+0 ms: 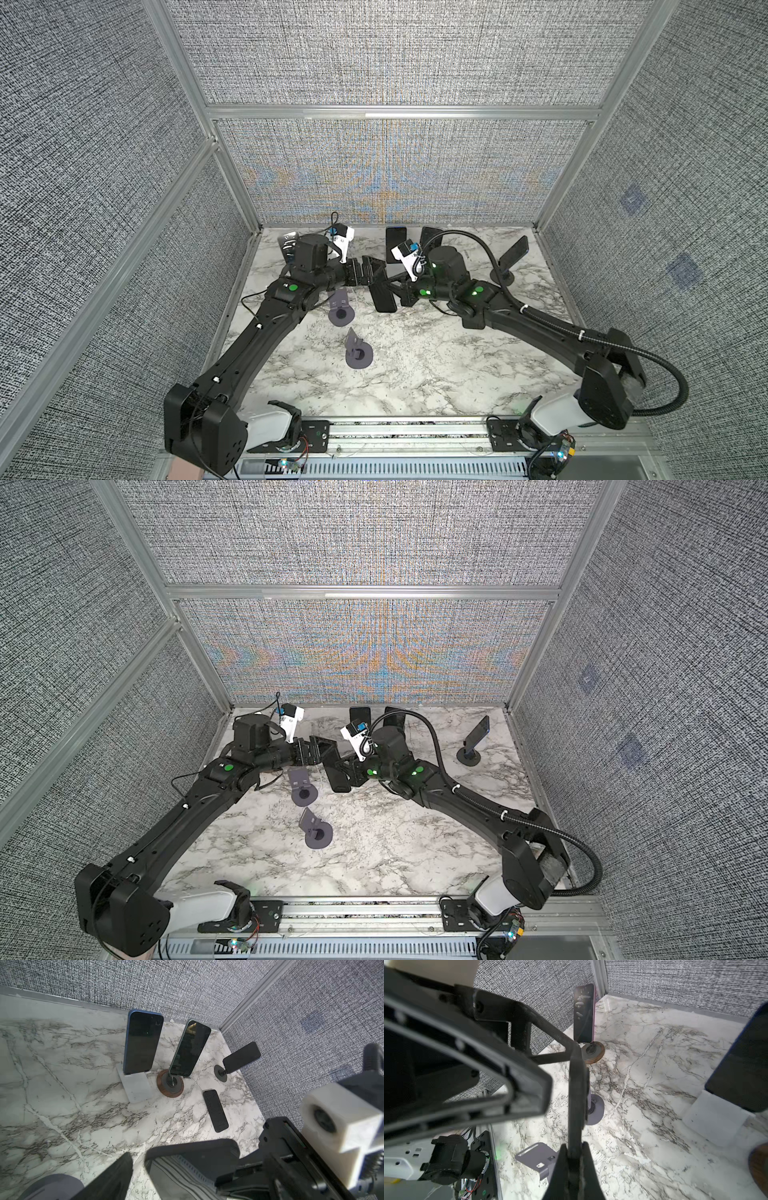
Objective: Remove the phone from the phone stand
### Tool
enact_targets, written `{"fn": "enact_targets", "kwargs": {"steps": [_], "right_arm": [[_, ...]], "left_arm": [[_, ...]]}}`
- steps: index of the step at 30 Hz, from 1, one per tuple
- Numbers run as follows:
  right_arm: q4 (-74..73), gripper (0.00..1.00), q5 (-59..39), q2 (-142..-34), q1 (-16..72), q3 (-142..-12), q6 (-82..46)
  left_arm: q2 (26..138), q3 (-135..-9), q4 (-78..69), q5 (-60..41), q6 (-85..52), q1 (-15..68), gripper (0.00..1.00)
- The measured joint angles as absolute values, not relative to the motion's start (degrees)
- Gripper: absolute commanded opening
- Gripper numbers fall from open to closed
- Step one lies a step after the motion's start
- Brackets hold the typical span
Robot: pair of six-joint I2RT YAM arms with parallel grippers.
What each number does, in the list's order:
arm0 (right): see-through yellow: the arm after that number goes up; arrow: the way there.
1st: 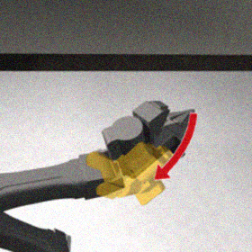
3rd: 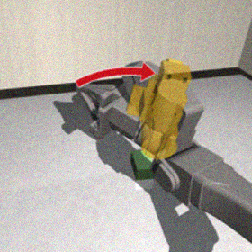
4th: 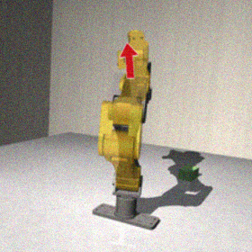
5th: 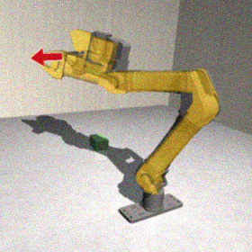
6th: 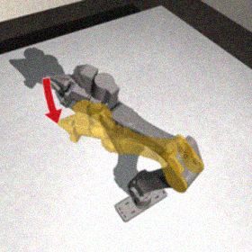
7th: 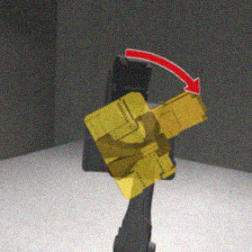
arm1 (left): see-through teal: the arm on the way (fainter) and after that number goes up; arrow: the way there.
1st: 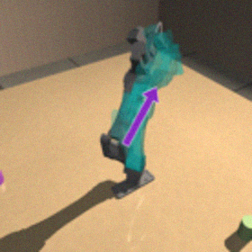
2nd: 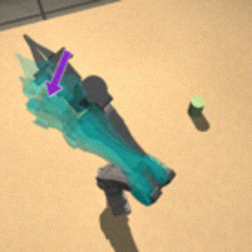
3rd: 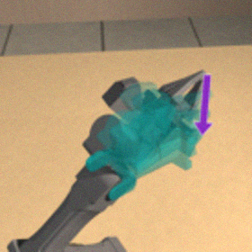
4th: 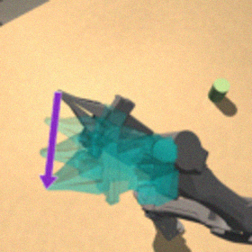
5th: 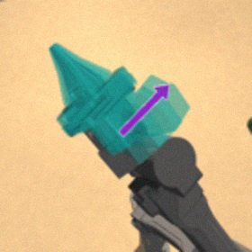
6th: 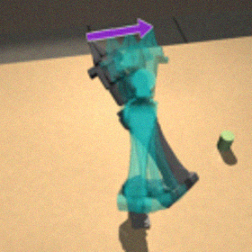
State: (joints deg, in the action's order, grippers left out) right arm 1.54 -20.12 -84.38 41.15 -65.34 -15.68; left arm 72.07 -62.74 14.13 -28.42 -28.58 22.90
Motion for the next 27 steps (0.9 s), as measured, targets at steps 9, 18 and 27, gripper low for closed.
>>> {"fn": "enact_targets", "kwargs": {"steps": [9, 18, 27], "right_arm": [[15.25, 0.00, -19.29, -72.60, 24.45, -51.70, -20.23], [22.98, 0.00, -25.02, -73.54, 8.45, -48.56, -18.04], [20.91, 0.00, -30.24, -85.32, 5.61, -53.89, -14.66]], "left_arm": [[76.03, -62.00, 10.28, -23.44, -30.26, 31.97, 0.99], [89.56, -62.35, -2.24, -17.47, -37.34, 40.77, 0.99], [102.61, -68.45, -9.89, -13.58, -42.30, 44.51, 0.99]]}}
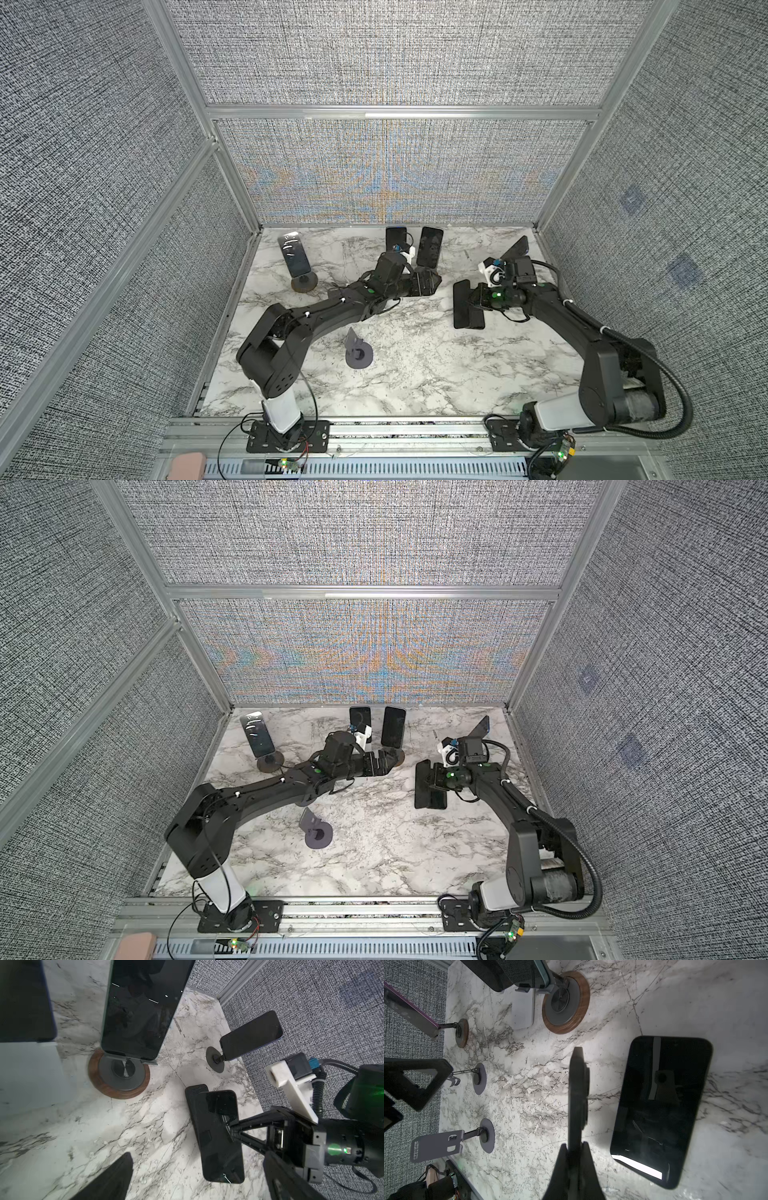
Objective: Remove the phone from the phone stand
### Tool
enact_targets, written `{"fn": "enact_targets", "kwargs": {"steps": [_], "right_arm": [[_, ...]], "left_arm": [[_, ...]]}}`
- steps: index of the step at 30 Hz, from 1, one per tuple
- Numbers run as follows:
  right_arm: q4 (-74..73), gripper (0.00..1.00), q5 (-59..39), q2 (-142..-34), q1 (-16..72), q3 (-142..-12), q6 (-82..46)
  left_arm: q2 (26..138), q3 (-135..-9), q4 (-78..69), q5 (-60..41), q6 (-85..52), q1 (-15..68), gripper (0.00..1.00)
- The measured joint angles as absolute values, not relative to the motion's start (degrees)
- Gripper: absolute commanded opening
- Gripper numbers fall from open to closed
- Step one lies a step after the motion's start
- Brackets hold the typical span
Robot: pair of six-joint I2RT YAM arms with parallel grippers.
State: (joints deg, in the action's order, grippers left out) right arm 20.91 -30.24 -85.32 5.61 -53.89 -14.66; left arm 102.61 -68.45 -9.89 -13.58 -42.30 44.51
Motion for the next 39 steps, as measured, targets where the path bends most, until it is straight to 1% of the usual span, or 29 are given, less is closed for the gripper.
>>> {"fn": "enact_targets", "kwargs": {"steps": [6, 18, 20, 25, 39], "right_arm": [[18.57, 0.00, -31.29, -90.37, 5.56, -55.05, -14.44], [16.05, 0.00, -32.05, -95.29, 5.56, -55.59, -15.70], [16.05, 0.02, -32.16, -95.88, 5.56, -55.99, -15.70], [16.27, 0.11, -32.01, -96.86, 5.56, -56.36, -15.55], [19.07, 0.17, -28.42, -98.72, 5.56, -58.37, -14.66]], "left_arm": [[108.92, -71.29, -12.34, -11.88, -44.31, 45.60, 0.99], [118.93, -76.23, -13.04, -10.41, -47.88, 47.77, 0.99], [119.46, -76.79, -12.93, -10.50, -47.99, 48.18, 0.99], [121.36, -77.49, -13.50, -10.66, -48.56, 48.60, 0.99], [124.38, -77.52, -15.22, -10.87, -52.42, 49.08, 0.99]]}}
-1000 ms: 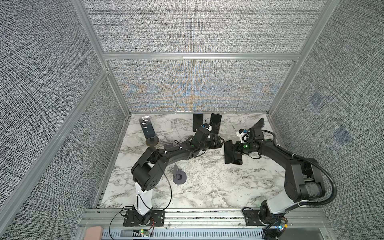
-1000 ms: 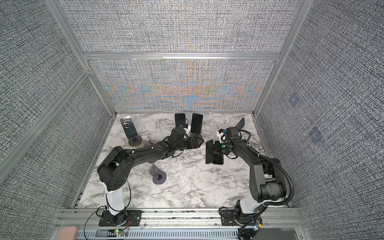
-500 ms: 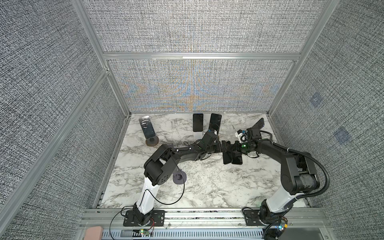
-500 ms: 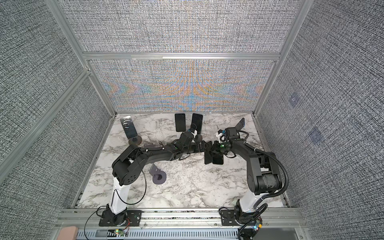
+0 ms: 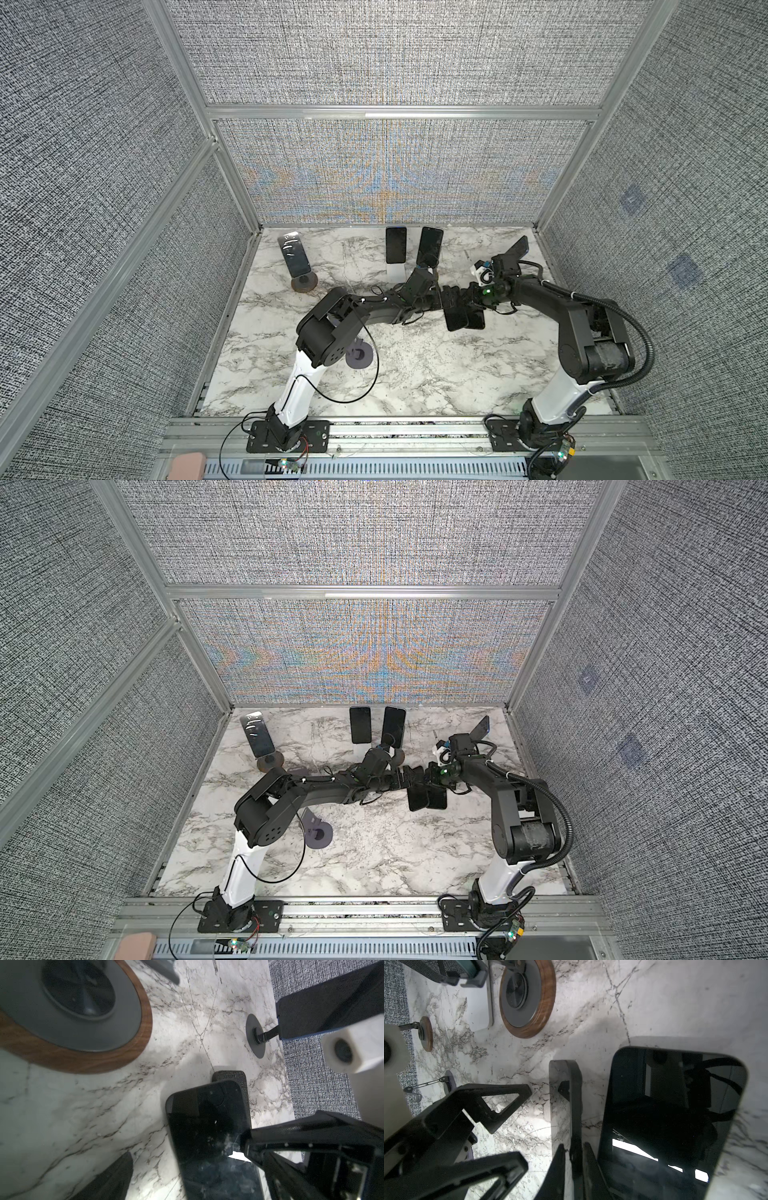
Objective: Remove the phone from the phone stand
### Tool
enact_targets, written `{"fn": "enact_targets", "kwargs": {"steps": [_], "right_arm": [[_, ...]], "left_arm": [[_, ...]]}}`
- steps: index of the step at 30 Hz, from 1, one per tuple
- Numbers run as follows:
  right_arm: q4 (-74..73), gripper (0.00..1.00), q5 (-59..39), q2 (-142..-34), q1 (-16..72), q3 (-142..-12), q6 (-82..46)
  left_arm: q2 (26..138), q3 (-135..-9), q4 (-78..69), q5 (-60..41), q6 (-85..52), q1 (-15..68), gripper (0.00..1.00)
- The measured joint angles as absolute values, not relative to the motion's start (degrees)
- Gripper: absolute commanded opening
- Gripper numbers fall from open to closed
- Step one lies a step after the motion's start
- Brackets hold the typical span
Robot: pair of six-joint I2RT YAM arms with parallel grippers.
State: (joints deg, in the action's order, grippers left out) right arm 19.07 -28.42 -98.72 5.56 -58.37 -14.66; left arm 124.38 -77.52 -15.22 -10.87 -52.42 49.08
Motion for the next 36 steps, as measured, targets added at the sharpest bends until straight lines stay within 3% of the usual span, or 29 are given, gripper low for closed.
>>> {"fn": "enact_targets", "kwargs": {"steps": [16, 27, 29, 32, 36], "right_arm": [[17.30, 0.24, -28.25, -97.34, 5.67, -53.67, -18.06], [20.78, 0.46, -14.15, -92.03, 5.87, -55.51, -17.78], [21.52, 0.46, -11.22, -93.23, 6.35, -57.21, -18.11], [21.32, 0.34, -7.79, -95.68, 7.09, -60.55, -18.76], [20.99, 0.30, -4.78, -99.81, 8.36, -64.71, -19.53]], "left_arm": [[124.81, -76.90, -17.52, -10.87, -52.95, 49.08, 0.99], [122.41, -74.50, -17.80, -10.48, -52.47, 49.08, 0.99], [121.89, -73.54, -17.91, -10.46, -52.47, 49.08, 0.99], [120.99, -72.14, -17.89, -10.24, -52.49, 49.08, 0.99], [120.05, -71.09, -18.00, -9.98, -52.49, 49.19, 0.99]]}}
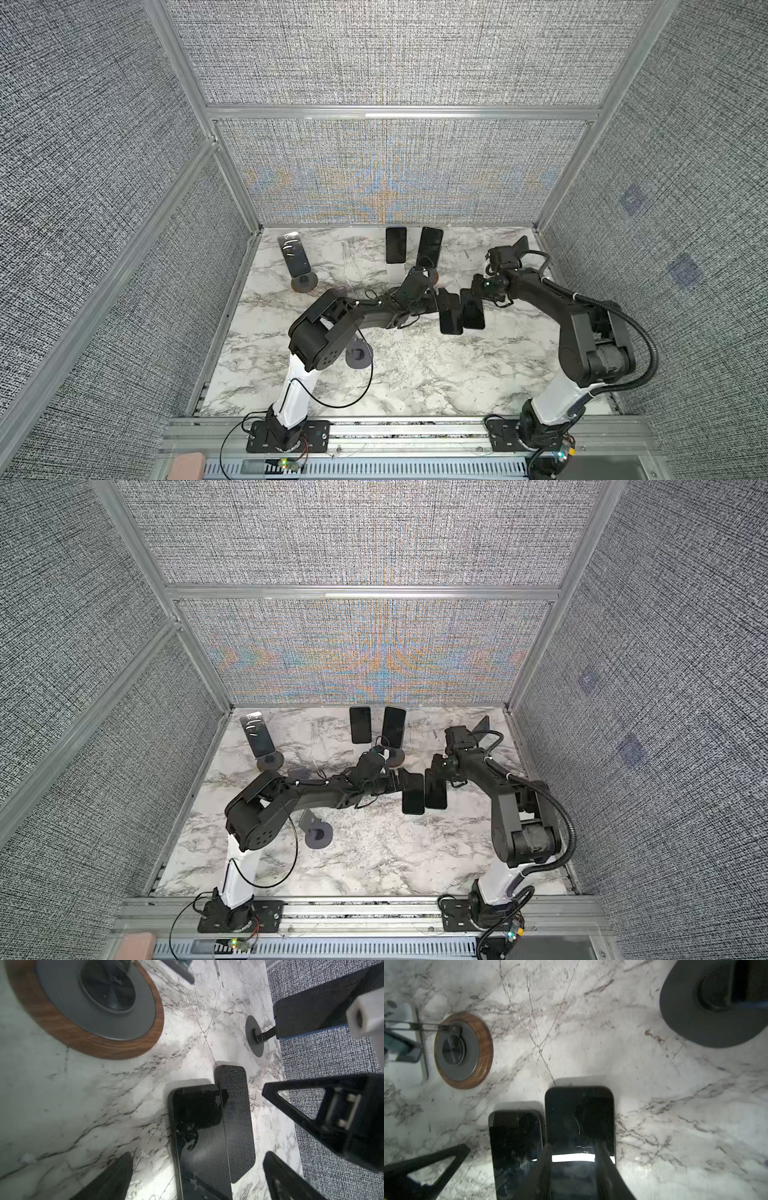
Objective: Remove the phone from the phone stand
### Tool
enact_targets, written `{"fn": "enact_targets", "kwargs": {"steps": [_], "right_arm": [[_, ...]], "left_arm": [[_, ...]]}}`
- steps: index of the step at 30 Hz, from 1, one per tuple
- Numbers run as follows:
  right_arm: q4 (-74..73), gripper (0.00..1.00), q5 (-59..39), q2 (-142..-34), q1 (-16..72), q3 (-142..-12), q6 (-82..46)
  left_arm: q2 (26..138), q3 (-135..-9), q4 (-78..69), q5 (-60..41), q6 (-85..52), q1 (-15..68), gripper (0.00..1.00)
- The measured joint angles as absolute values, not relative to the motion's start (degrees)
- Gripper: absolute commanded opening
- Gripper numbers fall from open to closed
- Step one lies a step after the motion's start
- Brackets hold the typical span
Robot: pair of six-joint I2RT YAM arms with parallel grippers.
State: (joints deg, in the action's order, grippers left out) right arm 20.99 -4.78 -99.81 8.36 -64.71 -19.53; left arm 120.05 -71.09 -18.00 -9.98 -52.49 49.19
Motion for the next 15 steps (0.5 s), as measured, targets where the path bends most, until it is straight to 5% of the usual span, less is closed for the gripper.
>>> {"fn": "enact_targets", "kwargs": {"steps": [15], "right_arm": [[19.49, 0.27, -3.46, -113.14, 9.06, -74.46, -21.71]], "left_arm": [[119.68, -70.46, -18.13, -9.19, -52.71, 50.11, 0.99]]}}
